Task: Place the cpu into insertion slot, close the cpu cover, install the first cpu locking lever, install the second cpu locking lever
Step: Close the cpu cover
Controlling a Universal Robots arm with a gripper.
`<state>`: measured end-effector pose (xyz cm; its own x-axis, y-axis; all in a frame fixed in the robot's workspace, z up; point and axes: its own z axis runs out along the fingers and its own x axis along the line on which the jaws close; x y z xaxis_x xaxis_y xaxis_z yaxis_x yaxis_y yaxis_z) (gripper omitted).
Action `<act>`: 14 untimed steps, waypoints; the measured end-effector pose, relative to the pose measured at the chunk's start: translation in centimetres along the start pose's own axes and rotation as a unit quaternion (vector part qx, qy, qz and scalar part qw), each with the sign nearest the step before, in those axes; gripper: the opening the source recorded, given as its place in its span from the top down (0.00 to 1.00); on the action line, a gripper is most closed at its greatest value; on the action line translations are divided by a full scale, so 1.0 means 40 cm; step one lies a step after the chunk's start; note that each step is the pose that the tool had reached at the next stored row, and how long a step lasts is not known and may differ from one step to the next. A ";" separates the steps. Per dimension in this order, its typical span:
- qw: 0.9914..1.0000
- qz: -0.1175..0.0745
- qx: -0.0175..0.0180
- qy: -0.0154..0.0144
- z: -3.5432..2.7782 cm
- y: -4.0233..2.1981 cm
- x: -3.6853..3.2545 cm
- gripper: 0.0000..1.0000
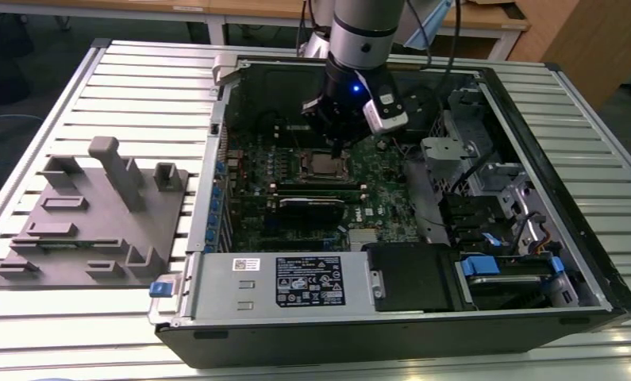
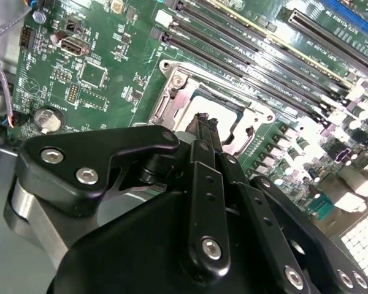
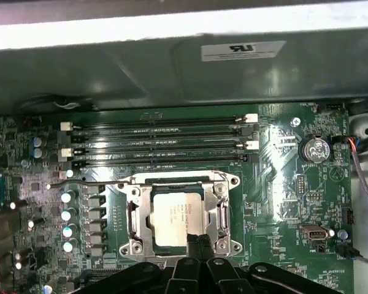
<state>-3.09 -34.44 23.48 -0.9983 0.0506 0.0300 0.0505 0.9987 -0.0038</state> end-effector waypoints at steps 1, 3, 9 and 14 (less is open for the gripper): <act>1.000 -0.002 0.000 -0.001 0.001 0.000 0.000 0.89; 1.000 -0.005 0.000 -0.005 0.004 0.000 0.001 0.89; 1.000 -0.011 0.000 -0.017 0.013 0.000 0.007 0.89; 1.000 -0.012 0.000 -0.018 0.015 0.000 0.008 0.89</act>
<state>-3.43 -34.44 22.89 -0.9996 0.0271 -0.0063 0.0271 0.9996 -0.0028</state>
